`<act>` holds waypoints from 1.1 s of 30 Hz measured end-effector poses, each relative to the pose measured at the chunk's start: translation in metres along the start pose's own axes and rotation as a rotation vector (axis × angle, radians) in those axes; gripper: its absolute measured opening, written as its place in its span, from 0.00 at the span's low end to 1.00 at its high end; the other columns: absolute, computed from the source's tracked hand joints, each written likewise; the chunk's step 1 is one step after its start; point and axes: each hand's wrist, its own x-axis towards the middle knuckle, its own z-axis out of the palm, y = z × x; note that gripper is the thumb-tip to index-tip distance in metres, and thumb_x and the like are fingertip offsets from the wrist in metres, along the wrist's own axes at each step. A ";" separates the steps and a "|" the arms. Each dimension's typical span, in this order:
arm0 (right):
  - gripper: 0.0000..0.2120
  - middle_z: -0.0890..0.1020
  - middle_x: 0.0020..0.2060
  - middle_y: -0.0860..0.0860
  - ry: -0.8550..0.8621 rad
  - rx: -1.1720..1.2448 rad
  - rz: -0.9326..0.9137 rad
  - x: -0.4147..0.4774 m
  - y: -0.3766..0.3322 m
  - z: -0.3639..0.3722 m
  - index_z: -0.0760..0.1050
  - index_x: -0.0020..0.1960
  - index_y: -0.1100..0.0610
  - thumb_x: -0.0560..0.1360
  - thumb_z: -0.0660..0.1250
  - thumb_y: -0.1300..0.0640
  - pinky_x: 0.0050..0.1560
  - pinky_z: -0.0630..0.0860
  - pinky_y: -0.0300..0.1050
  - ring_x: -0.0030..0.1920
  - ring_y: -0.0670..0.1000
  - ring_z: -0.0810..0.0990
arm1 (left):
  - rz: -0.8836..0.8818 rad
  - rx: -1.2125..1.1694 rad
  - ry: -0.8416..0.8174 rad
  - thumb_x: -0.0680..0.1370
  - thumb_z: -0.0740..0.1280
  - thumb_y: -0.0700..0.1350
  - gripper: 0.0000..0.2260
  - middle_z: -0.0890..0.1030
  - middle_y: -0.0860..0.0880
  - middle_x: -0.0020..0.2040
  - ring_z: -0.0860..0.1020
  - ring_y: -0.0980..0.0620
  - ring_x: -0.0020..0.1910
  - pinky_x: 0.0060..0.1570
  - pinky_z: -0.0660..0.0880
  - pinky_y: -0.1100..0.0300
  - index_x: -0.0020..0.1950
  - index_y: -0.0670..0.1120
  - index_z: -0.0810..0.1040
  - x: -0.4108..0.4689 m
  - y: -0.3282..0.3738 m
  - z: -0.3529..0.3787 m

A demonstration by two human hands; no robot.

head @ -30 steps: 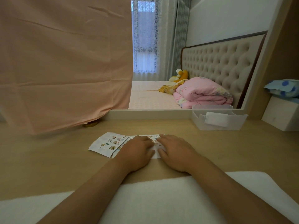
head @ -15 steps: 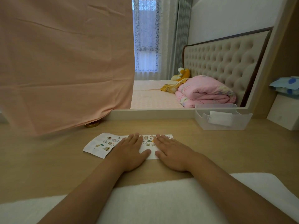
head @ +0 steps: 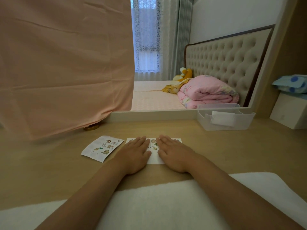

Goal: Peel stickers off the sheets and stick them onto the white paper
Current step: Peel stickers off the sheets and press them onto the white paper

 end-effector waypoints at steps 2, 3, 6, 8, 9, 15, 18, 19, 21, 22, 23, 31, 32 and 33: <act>0.29 0.41 0.82 0.48 0.000 -0.004 0.062 -0.001 0.007 -0.001 0.41 0.83 0.52 0.85 0.43 0.45 0.80 0.41 0.47 0.81 0.46 0.40 | -0.005 0.001 -0.002 0.86 0.46 0.55 0.26 0.43 0.51 0.83 0.43 0.54 0.81 0.79 0.42 0.56 0.83 0.50 0.45 0.000 0.001 -0.001; 0.30 0.41 0.82 0.48 -0.003 -0.004 0.096 -0.001 0.011 -0.002 0.40 0.83 0.53 0.85 0.43 0.43 0.80 0.41 0.48 0.81 0.46 0.40 | -0.006 0.001 -0.003 0.86 0.46 0.56 0.27 0.43 0.52 0.83 0.43 0.54 0.81 0.78 0.42 0.56 0.83 0.50 0.45 0.000 0.001 -0.001; 0.32 0.40 0.82 0.49 -0.014 -0.018 0.186 -0.003 0.016 -0.003 0.39 0.82 0.53 0.84 0.42 0.39 0.80 0.41 0.50 0.81 0.48 0.39 | -0.014 -0.002 -0.007 0.85 0.46 0.57 0.27 0.44 0.52 0.83 0.43 0.54 0.81 0.79 0.43 0.55 0.83 0.51 0.45 0.000 0.002 -0.002; 0.34 0.40 0.82 0.51 -0.008 -0.043 0.237 -0.003 0.016 -0.002 0.38 0.82 0.55 0.83 0.42 0.38 0.80 0.41 0.51 0.81 0.49 0.39 | -0.020 0.005 0.006 0.85 0.47 0.58 0.28 0.45 0.52 0.83 0.45 0.54 0.81 0.79 0.45 0.54 0.83 0.51 0.46 -0.001 0.003 -0.003; 0.35 0.40 0.82 0.52 0.001 -0.059 0.258 -0.003 0.016 -0.002 0.38 0.82 0.56 0.83 0.42 0.38 0.80 0.40 0.51 0.81 0.50 0.39 | -0.022 0.004 0.024 0.85 0.48 0.59 0.28 0.47 0.52 0.83 0.46 0.54 0.81 0.79 0.46 0.53 0.83 0.52 0.48 -0.002 0.004 -0.003; 0.30 0.40 0.82 0.49 0.024 0.007 -0.011 -0.003 0.005 -0.003 0.41 0.83 0.52 0.85 0.46 0.45 0.80 0.40 0.47 0.81 0.46 0.38 | -0.071 -0.058 0.078 0.82 0.52 0.64 0.31 0.49 0.53 0.83 0.45 0.53 0.81 0.79 0.46 0.52 0.82 0.53 0.51 -0.004 0.001 -0.002; 0.30 0.41 0.82 0.48 -0.006 0.012 -0.012 -0.002 0.005 -0.001 0.42 0.83 0.49 0.85 0.47 0.41 0.80 0.41 0.46 0.81 0.46 0.40 | -0.114 -0.021 0.004 0.82 0.48 0.66 0.35 0.42 0.52 0.83 0.41 0.53 0.81 0.79 0.42 0.50 0.83 0.50 0.43 -0.002 0.000 0.000; 0.31 0.41 0.82 0.48 -0.002 0.006 0.009 -0.003 0.006 -0.001 0.43 0.83 0.48 0.84 0.47 0.39 0.80 0.41 0.47 0.81 0.46 0.40 | -0.129 -0.012 -0.001 0.81 0.48 0.67 0.36 0.41 0.51 0.83 0.41 0.52 0.81 0.79 0.42 0.50 0.83 0.49 0.42 -0.002 0.001 0.000; 0.34 0.43 0.82 0.47 0.021 0.001 0.061 -0.005 0.008 -0.002 0.44 0.83 0.48 0.82 0.47 0.35 0.80 0.42 0.47 0.81 0.47 0.42 | -0.155 -0.012 0.015 0.80 0.48 0.69 0.38 0.41 0.50 0.83 0.41 0.51 0.81 0.79 0.43 0.49 0.83 0.48 0.42 -0.003 0.000 -0.001; 0.36 0.44 0.82 0.48 0.038 0.005 0.086 -0.006 0.009 -0.003 0.44 0.83 0.49 0.82 0.48 0.34 0.80 0.43 0.47 0.81 0.47 0.43 | -0.163 -0.021 0.031 0.79 0.48 0.70 0.39 0.43 0.50 0.83 0.42 0.51 0.81 0.79 0.43 0.50 0.83 0.48 0.43 -0.003 0.000 -0.002; 0.37 0.46 0.82 0.48 0.051 0.011 0.102 -0.007 0.010 -0.003 0.46 0.83 0.50 0.81 0.49 0.32 0.79 0.44 0.47 0.81 0.48 0.44 | -0.169 -0.032 0.047 0.79 0.49 0.71 0.40 0.44 0.51 0.83 0.44 0.52 0.81 0.79 0.45 0.50 0.83 0.48 0.44 -0.004 -0.001 -0.003; 0.36 0.46 0.82 0.49 0.161 0.020 0.066 -0.010 -0.003 -0.012 0.50 0.82 0.47 0.80 0.52 0.33 0.79 0.46 0.55 0.81 0.50 0.44 | -0.137 -0.263 0.304 0.81 0.57 0.64 0.29 0.64 0.51 0.78 0.59 0.51 0.78 0.75 0.56 0.52 0.78 0.52 0.64 -0.013 -0.002 -0.022; 0.34 0.48 0.82 0.48 0.186 0.037 0.039 -0.011 -0.007 -0.014 0.51 0.82 0.47 0.81 0.52 0.34 0.79 0.46 0.54 0.81 0.49 0.45 | -0.133 -0.308 0.324 0.82 0.59 0.61 0.26 0.67 0.52 0.77 0.60 0.51 0.76 0.74 0.58 0.52 0.78 0.52 0.65 -0.014 -0.004 -0.027; 0.33 0.50 0.82 0.48 0.204 0.050 0.009 -0.012 -0.012 -0.016 0.53 0.82 0.46 0.81 0.53 0.35 0.79 0.47 0.53 0.81 0.49 0.47 | -0.127 -0.326 0.325 0.82 0.60 0.58 0.23 0.69 0.52 0.75 0.63 0.52 0.75 0.73 0.60 0.52 0.77 0.53 0.66 -0.019 -0.005 -0.033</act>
